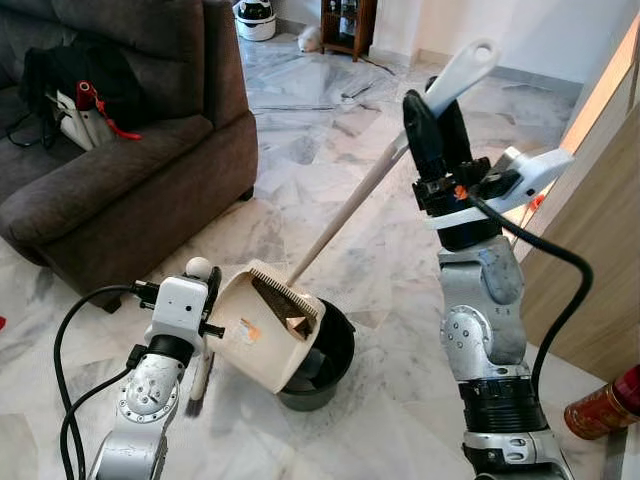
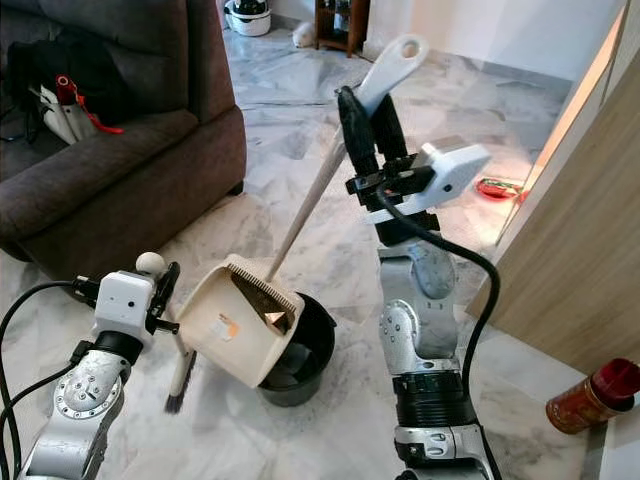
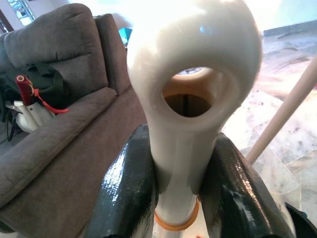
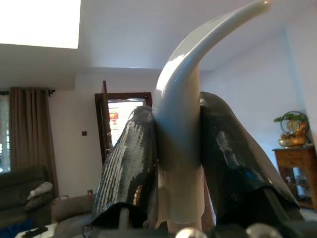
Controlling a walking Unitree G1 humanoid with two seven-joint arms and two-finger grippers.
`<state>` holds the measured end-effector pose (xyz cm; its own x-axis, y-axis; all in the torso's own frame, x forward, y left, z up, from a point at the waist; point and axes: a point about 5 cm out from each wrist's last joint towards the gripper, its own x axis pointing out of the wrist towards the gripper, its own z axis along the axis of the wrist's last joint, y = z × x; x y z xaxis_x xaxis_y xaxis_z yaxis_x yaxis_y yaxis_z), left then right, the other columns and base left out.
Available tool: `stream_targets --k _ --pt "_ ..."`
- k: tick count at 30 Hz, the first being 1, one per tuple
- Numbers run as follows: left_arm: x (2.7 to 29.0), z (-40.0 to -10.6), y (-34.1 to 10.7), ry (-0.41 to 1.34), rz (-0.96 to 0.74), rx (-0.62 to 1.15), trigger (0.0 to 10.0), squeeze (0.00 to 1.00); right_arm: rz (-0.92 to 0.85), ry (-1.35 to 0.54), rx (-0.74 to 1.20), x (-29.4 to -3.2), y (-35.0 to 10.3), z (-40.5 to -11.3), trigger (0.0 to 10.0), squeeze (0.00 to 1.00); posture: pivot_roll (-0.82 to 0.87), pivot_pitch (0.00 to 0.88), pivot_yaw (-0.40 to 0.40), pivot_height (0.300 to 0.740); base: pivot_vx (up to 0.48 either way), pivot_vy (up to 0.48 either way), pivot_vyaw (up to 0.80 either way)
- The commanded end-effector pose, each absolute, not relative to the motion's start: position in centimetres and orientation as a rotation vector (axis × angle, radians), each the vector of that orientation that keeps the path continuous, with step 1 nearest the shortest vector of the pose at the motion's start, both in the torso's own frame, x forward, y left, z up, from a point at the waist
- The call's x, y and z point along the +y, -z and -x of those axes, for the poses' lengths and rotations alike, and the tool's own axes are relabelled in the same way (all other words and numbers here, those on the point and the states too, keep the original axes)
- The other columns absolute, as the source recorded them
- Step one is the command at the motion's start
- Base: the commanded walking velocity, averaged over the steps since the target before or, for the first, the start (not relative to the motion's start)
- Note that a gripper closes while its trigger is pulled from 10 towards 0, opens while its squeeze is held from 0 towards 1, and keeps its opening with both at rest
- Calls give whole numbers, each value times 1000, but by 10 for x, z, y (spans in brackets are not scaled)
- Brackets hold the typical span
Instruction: Sweep floor
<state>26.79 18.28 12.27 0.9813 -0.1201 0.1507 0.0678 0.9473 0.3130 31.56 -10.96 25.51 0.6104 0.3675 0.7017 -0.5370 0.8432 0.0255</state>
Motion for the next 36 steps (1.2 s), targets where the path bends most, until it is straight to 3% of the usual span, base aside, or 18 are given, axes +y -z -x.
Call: stream_targets --k 1,31,36 --pt "180 -269 -137 102 -323 -233 10000 0 -226 -526 -840 -107 -273 -312 10000 0 108 75 9 740 0 0 0" --pt "181 -271 -137 103 -324 -236 10000 0 -167 -420 -949 -102 -288 -307 10000 0 115 72 8 740 0 0 0" --pt "181 -272 -139 104 -326 -239 10000 0 -46 -444 -978 -92 -287 -303 10000 0 117 76 9 740 0 0 0"
